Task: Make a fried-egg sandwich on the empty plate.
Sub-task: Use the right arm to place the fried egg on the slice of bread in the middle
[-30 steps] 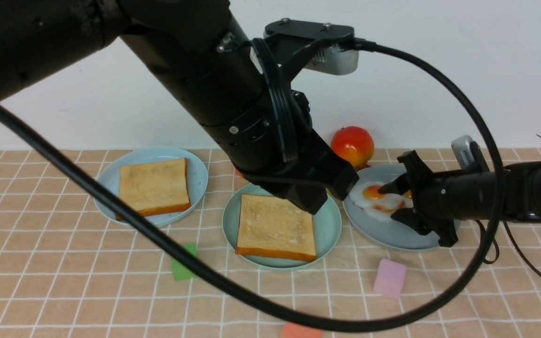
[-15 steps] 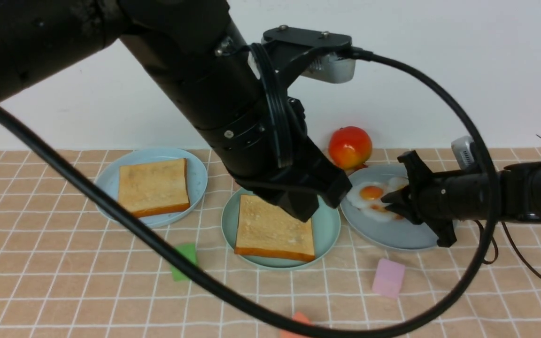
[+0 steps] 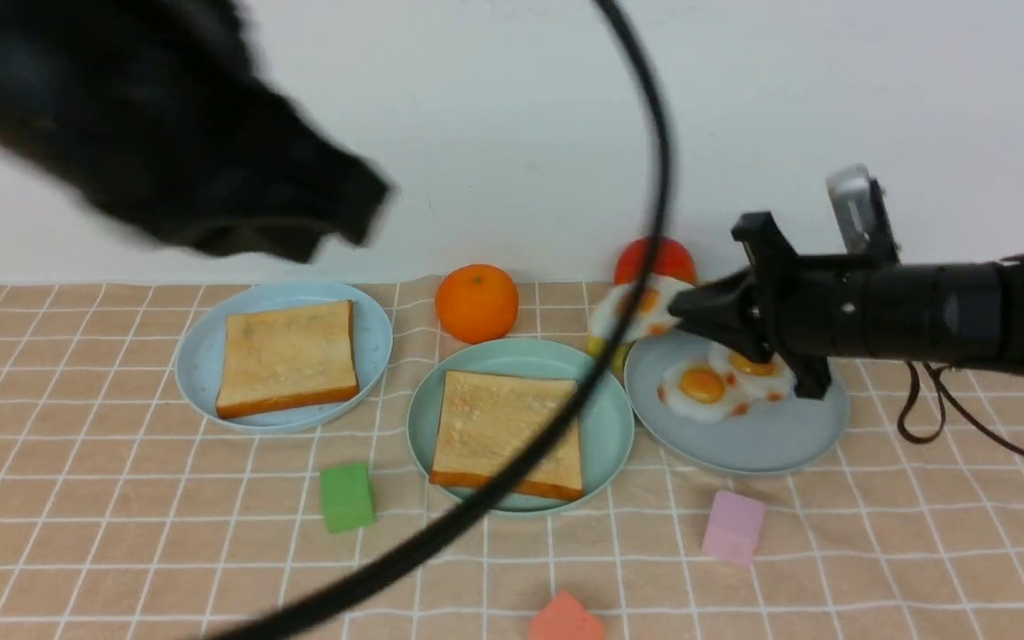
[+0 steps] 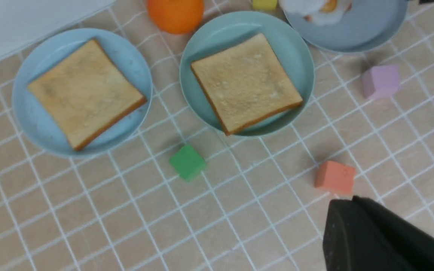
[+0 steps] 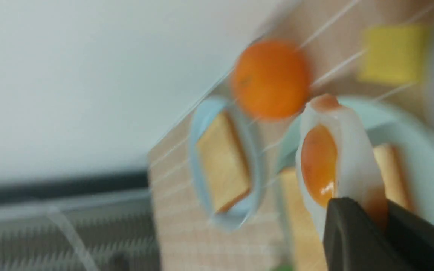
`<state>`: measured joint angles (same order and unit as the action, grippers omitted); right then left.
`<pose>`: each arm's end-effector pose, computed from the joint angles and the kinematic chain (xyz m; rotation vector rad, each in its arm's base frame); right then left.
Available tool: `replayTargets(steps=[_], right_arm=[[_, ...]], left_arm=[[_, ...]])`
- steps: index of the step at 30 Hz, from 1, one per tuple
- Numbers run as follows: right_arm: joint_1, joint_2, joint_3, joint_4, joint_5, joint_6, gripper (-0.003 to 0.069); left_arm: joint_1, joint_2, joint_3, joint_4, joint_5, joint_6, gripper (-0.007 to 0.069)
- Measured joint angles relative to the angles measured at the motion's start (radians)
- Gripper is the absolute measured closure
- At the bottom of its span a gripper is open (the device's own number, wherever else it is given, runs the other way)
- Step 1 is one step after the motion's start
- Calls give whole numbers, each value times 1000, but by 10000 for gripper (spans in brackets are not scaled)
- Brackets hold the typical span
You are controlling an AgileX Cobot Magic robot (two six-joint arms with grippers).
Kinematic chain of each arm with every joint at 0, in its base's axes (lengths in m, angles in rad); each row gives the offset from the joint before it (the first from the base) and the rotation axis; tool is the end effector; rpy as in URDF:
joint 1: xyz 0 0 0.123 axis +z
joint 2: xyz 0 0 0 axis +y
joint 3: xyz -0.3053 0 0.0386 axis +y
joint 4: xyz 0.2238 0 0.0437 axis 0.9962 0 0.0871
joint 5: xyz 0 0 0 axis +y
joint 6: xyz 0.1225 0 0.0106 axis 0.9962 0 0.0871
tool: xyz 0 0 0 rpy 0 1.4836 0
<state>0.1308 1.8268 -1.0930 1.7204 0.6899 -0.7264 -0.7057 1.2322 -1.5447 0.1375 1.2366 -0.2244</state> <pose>0.3793 0.1280 0.2434 0.5701 2.2164 1.3758 0.1750 -0.1282 0.4438 0.5690 2.3432 -0.2567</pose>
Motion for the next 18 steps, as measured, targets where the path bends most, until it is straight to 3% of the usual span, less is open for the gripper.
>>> replayTargets(steps=[5,10,18], right_arm=[[108,-1,0,-9,76,-56,594],[216,16,-9,-11,-14,-98,594],[239,129,-79,-9,-137,-131,593]], left_arm=[[0,-159,188,0,0,-55,620],[0,-261,379,1,-48,-109,616],[0,-288,466,1,-86,-133,607]])
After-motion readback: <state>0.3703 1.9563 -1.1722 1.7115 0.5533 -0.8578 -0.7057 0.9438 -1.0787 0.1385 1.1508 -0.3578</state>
